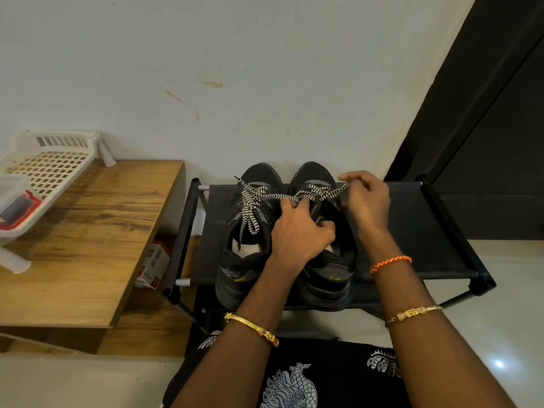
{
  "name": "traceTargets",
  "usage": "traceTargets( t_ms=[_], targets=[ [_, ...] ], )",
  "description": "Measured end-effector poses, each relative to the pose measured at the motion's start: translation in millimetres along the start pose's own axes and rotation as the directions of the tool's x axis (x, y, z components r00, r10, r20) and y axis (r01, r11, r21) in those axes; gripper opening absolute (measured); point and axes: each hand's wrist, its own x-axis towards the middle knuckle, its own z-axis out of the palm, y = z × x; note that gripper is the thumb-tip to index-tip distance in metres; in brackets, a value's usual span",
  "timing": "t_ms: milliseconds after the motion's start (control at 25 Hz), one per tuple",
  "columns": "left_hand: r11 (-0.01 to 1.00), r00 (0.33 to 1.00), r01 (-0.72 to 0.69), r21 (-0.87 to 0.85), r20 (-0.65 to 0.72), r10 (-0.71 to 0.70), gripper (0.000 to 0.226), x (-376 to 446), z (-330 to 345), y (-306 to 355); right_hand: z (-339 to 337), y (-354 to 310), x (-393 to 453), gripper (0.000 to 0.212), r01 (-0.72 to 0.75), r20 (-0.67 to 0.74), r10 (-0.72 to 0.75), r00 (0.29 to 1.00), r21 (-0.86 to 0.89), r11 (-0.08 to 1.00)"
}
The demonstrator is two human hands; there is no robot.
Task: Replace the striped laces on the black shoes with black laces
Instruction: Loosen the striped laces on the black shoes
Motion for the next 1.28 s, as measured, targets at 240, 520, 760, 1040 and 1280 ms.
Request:
traceTargets(
  t_ms=[240,520,760,1040,1280],
  targets=[
    [1.0,0.998,-0.01,-0.017,-0.058,0.009,0.033,1.3,0.0,-1.0,10.3,9.8,-6.4,0.021,0.41,0.302,-0.279,0.912,-0.619,0.67],
    [1.0,0.991,0.004,-0.02,-0.132,-0.007,0.038,-1.5,2.7,1.2,7.0,16.6,-1.5,0.006,0.373,0.311,-0.253,0.916,-0.431,0.821],
    [0.999,0.99,0.031,-0.043,-0.139,-0.037,0.038,-2.0,3.2,2.6,-15.9,-11.2,9.0,0.025,-0.084,0.114,0.029,0.993,0.512,0.855],
    [0.999,0.989,0.029,-0.038,-0.143,-0.034,0.039,-2.5,3.7,2.8,-1.6,-2.1,-2.1,0.011,0.298,0.139,-0.272,0.952,-0.235,0.925],
    [0.999,0.991,0.031,-0.038,-0.129,-0.036,0.035,-2.8,2.9,2.5,8.8,6.0,-4.9,0.017,0.466,0.359,-0.298,0.884,-0.643,0.608]
  ],
)
